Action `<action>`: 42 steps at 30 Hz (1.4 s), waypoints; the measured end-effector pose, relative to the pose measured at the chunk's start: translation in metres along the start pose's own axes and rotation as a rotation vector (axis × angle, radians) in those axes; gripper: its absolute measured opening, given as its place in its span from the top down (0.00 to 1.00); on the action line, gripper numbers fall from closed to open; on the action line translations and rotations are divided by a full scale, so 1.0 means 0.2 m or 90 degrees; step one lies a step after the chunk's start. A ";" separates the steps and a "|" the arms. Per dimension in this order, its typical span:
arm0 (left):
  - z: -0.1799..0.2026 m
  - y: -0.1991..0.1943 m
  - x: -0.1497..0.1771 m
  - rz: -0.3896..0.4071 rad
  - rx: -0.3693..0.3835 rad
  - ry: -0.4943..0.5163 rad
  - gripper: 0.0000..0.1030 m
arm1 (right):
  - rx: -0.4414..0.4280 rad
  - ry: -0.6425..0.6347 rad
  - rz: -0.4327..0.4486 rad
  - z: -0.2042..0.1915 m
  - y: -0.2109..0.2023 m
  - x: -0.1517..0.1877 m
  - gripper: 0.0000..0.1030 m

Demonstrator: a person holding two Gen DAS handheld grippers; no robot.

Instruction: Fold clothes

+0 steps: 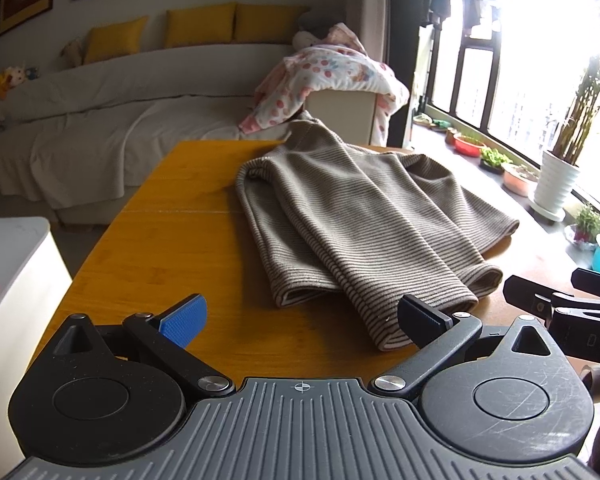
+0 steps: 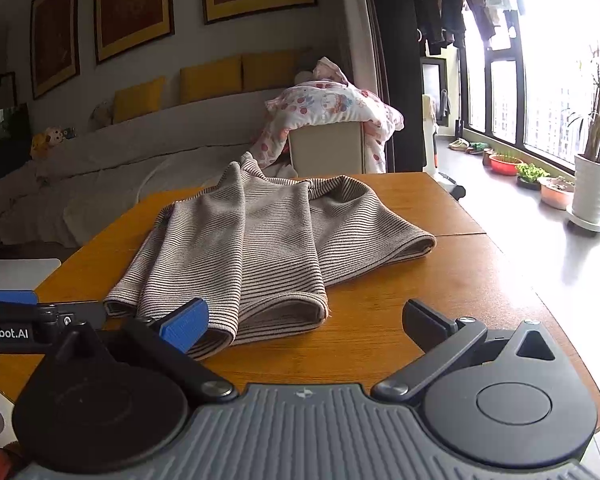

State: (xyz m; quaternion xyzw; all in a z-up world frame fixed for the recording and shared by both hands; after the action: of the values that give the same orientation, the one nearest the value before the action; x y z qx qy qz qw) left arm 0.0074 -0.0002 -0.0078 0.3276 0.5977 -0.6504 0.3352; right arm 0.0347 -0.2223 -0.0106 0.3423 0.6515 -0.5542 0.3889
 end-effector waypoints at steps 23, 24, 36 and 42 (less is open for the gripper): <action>0.00 -0.02 -0.01 -0.003 -0.004 0.002 0.00 | 0.001 -0.003 0.003 0.00 -0.01 0.00 0.00; 0.00 -0.02 -0.01 -0.003 -0.004 0.002 0.00 | 0.001 -0.002 0.003 0.00 -0.01 0.00 0.00; 0.00 -0.01 0.00 -0.005 -0.006 0.003 0.00 | 0.002 -0.004 0.004 0.00 -0.02 -0.01 0.00; 0.00 -0.02 0.00 -0.005 -0.008 0.005 0.00 | 0.000 -0.004 0.005 0.00 -0.03 -0.01 0.00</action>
State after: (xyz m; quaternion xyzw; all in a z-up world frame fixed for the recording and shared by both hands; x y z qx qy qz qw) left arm 0.0037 -0.0002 -0.0049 0.3255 0.6042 -0.6469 0.3325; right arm 0.0308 -0.2228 -0.0069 0.3433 0.6489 -0.5539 0.3927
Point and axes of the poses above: each gripper's, at about its wrist camera, not at the fingertips, and y roughly the way its jaws point, z to its right, x to its underside, the point moved 1 cm from there along y, roughly the way its jaws point, and after that the axes turned 3 degrees about x, right-handed, at the moved point
